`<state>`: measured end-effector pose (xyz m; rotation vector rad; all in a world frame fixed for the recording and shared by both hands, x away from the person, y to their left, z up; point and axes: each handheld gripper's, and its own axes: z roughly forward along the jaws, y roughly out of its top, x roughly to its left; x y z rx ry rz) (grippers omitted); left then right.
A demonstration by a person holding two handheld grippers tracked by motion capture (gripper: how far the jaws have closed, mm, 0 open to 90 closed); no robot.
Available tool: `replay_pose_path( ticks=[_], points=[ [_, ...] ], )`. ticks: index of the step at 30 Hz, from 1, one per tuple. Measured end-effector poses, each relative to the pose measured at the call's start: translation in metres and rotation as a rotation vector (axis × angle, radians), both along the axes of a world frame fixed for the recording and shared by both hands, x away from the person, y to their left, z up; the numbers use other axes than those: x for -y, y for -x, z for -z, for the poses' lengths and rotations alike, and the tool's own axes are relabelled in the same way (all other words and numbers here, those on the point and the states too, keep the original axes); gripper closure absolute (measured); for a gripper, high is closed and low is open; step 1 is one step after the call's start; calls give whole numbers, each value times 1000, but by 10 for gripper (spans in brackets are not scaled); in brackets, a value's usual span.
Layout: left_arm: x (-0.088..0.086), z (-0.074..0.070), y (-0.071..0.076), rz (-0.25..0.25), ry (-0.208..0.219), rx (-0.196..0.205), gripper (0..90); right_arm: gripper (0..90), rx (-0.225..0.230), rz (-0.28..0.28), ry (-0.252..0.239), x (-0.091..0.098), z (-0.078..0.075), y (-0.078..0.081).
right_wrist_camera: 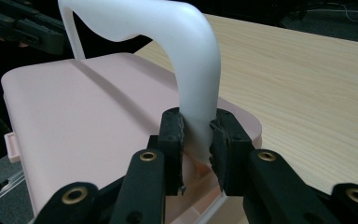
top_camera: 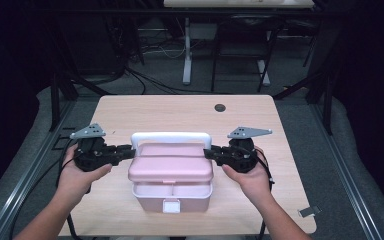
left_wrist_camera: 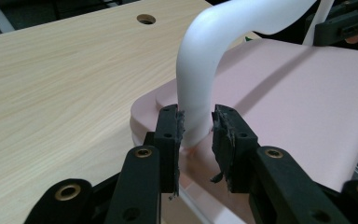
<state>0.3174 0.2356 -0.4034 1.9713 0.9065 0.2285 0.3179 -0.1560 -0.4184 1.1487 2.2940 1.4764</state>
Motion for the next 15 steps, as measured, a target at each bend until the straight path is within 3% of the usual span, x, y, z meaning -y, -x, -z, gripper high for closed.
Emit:
replay_pose_path(
  ticks=[6, 15],
  points=[
    [-11, 6, 10, -8, -28, -4, 729, 750, -4, -3, -6, 0, -1, -1],
    [-16, 21, 24, 47, -23, -38, 860, 750, -8, -5, -6, 1, -2, -3]
  ],
)
